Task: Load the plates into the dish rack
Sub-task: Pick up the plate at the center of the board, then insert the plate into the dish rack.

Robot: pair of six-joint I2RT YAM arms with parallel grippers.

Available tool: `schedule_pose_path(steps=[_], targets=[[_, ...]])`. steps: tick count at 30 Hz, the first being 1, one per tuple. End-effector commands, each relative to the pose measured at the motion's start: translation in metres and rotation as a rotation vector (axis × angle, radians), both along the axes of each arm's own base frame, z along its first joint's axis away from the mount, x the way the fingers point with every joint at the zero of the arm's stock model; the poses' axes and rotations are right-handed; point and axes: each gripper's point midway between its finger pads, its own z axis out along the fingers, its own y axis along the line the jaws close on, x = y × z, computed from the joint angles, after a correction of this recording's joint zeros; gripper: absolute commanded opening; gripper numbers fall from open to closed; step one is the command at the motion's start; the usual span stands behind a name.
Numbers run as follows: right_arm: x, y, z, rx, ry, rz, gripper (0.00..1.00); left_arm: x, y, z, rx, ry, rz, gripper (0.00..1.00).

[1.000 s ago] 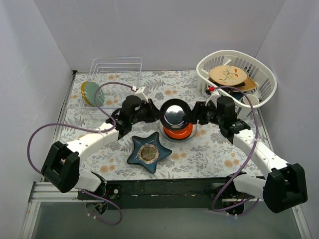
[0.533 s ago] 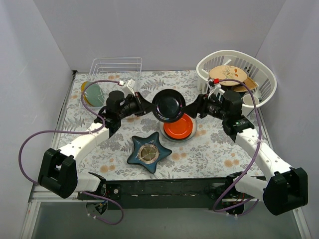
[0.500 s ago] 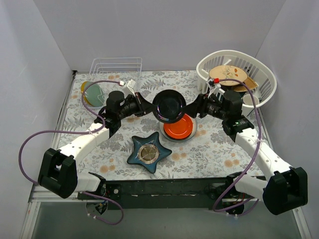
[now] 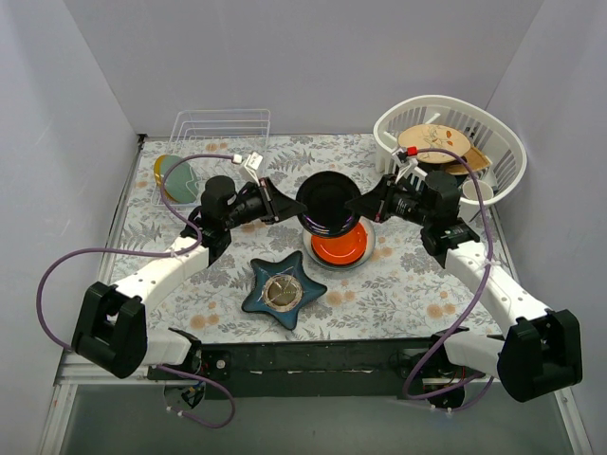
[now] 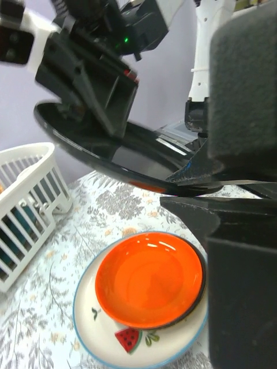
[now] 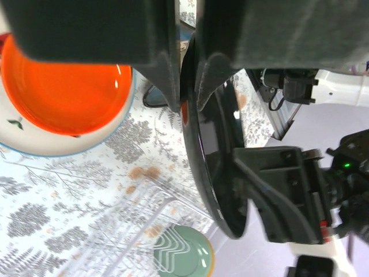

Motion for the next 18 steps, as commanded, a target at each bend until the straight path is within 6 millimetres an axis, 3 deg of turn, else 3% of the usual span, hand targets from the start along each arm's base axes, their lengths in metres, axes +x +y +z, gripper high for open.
schedule_pose_path(steps=[1,3,5,9,10,15,18], targets=[[-0.004,0.001,0.009,0.017,-0.049,0.026,0.03,-0.011,0.001,0.026,-0.061,-0.063,-0.027,0.01],[-0.003,0.000,0.009,0.014,-0.045,0.017,0.01,-0.012,0.001,0.027,-0.066,-0.072,-0.029,0.14],[-0.004,0.000,0.009,0.009,-0.041,0.027,0.01,-0.013,0.001,0.027,-0.070,-0.073,-0.030,0.19],[-0.003,-0.002,0.012,0.000,-0.054,0.012,0.01,-0.012,0.002,0.027,-0.065,-0.069,-0.023,0.44],[0.000,-0.004,0.013,-0.008,-0.057,-0.010,0.01,-0.012,0.003,0.026,-0.056,-0.064,-0.019,0.64],[0.009,-0.015,0.013,-0.074,-0.063,-0.091,0.01,-0.010,0.007,0.033,-0.034,-0.077,0.007,0.90],[0.019,-0.023,0.011,-0.134,-0.087,-0.148,0.01,-0.013,0.008,0.044,-0.045,-0.090,0.007,0.98]])
